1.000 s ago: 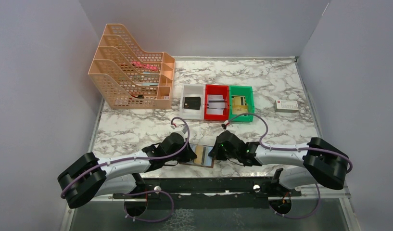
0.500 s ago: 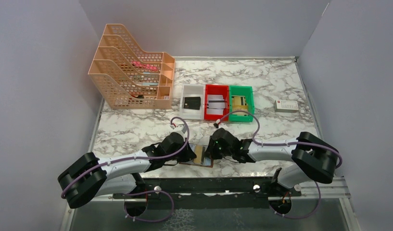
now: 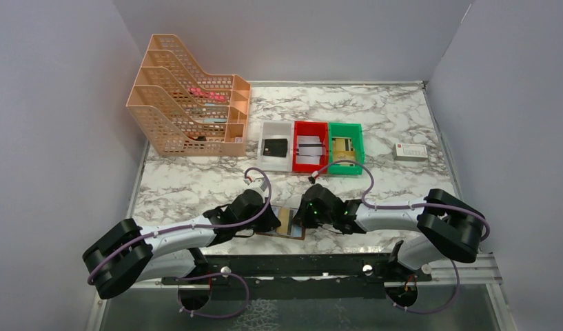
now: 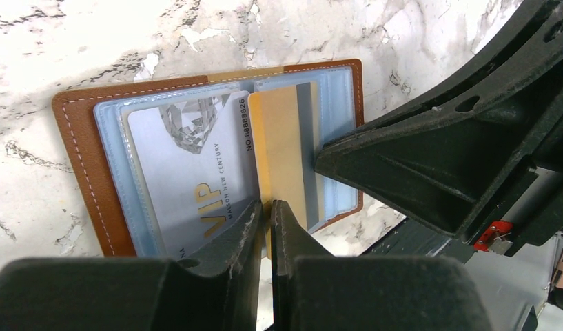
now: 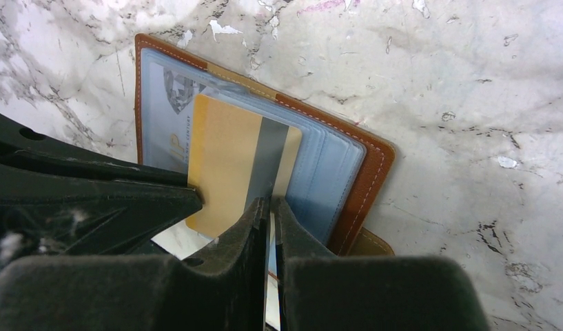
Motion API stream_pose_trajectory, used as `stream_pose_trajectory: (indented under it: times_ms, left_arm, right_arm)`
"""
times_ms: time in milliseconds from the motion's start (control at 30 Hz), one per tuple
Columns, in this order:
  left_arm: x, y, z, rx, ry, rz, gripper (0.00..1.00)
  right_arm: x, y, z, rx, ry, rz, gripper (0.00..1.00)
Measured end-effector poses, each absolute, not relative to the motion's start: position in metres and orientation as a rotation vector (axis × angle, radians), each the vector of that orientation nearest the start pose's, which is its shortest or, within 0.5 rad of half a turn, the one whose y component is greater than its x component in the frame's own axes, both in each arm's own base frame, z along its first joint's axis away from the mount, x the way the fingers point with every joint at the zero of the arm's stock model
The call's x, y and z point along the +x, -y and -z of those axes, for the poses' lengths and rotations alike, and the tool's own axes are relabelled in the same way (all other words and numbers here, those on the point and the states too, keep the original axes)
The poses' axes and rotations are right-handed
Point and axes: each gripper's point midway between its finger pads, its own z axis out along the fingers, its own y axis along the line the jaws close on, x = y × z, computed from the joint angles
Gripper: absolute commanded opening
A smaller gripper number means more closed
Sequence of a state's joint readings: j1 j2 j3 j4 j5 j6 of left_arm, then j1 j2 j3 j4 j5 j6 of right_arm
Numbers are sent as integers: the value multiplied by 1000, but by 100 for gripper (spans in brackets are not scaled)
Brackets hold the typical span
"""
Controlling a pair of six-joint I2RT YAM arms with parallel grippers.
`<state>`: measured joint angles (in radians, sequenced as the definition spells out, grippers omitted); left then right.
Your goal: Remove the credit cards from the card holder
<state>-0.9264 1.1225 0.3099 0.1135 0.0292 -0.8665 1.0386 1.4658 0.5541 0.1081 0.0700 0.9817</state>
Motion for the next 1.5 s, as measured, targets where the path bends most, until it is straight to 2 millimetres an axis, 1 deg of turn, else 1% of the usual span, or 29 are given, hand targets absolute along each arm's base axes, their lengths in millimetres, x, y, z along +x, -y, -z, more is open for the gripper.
stream_pose_trajectory:
  times_ms: [100,233,333,500,733,1033,1267,1400,1467,1500]
  left_arm:
    - [145,255,-35,91,-2459,922,21]
    - [146,255,-38,90,-2449,931,21]
    - [145,256,-39,93,-2446,940,15]
    - [145,255,-37,89,-2450,938,0]
    - [146,254,-41,82,-2438,939,0]
    - [149,241,-41,67,-2438,856,0]
    - [150,238,-42,63,-2436,833,0]
    - [151,238,-43,63,-2433,836,0]
    - [151,239,-43,64,-2430,839,0]
    - [151,239,-44,64,-2429,842,0]
  right_arm:
    - [157,-311,-22,-28,-2556,-827,13]
    - [157,-311,-22,-19,-2556,-829,13]
    - [157,-311,-22,-19,-2556,-829,13]
    - [157,-311,-22,-19,-2555,-829,13]
    - [158,-311,-22,-14,-2555,-828,13]
    - [160,-309,-22,1,-2548,-817,14]
    - [160,-308,-23,5,-2546,-808,15]
    - [160,-305,-26,-35,-2543,-790,19]
    - [161,-306,-31,-77,-2541,-773,23]
    - [164,-311,-38,-101,-2528,-777,25]
